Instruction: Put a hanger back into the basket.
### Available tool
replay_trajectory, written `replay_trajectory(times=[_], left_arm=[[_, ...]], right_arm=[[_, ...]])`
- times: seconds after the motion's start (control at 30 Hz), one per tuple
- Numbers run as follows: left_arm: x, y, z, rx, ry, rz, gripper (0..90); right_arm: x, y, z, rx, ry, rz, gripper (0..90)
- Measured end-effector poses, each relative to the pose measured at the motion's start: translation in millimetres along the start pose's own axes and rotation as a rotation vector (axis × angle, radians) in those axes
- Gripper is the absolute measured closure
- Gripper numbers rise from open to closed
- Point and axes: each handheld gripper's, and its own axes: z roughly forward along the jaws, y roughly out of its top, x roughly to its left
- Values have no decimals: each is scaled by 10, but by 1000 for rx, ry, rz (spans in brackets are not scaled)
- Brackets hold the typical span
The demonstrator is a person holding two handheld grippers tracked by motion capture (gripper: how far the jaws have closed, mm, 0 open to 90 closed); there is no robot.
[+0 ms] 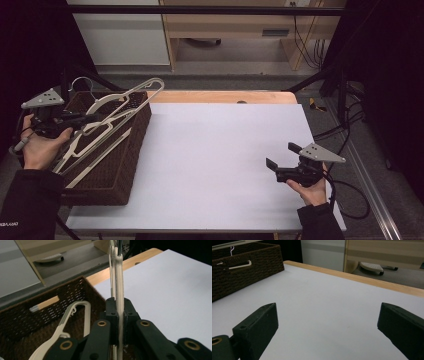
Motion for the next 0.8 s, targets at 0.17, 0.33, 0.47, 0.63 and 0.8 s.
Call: replay_trajectory(times=[0.17, 0.33, 0.47, 0.63, 0.8], left_arm=[[225, -130, -50, 21, 36, -19, 859], [354, -267, -64, 43, 45, -37, 859], [398, -357, -48, 73, 66, -50, 859], [440, -476, -10, 105, 69, -71, 859], [393, -583, 130, 144, 46, -81, 858]], right_arm=[[-5, -6, 12, 3, 1, -3, 35], [-1, -8, 23, 6, 1, -1, 32], [-3, -8, 20, 8, 0, -2, 28], [2, -9, 26, 10, -1, -5, 25], [8, -10, 27, 13, -2, -4, 24]])
